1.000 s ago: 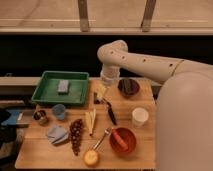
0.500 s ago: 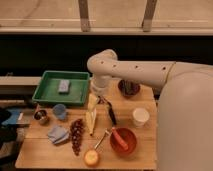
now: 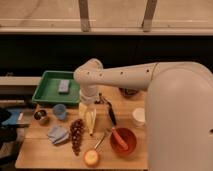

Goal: Place banana in metal cup

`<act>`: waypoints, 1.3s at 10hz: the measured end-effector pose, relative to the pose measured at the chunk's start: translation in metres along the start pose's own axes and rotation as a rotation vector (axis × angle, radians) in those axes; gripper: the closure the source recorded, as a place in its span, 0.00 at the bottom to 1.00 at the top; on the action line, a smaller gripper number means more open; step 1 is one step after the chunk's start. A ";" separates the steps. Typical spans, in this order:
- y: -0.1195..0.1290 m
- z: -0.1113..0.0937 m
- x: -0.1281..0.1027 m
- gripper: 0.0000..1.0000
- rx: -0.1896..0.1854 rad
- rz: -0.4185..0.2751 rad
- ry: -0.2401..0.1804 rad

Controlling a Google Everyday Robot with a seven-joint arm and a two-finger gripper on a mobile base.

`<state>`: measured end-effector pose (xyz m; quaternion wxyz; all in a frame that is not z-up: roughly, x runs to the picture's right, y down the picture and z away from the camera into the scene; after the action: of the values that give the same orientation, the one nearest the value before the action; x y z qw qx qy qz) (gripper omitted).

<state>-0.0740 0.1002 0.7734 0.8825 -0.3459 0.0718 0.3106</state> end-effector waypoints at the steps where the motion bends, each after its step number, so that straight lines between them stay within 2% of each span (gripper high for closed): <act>1: -0.004 0.000 0.003 0.20 0.006 0.005 0.001; 4: -0.002 0.001 0.001 0.20 0.001 0.003 0.001; 5: -0.003 0.005 0.000 0.20 -0.014 0.014 0.003; 9: -0.005 0.047 0.004 0.20 -0.069 0.048 0.033; 13: -0.013 0.073 0.005 0.20 -0.100 0.083 0.072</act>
<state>-0.0685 0.1434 0.8341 0.8473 -0.3971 0.1024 0.3376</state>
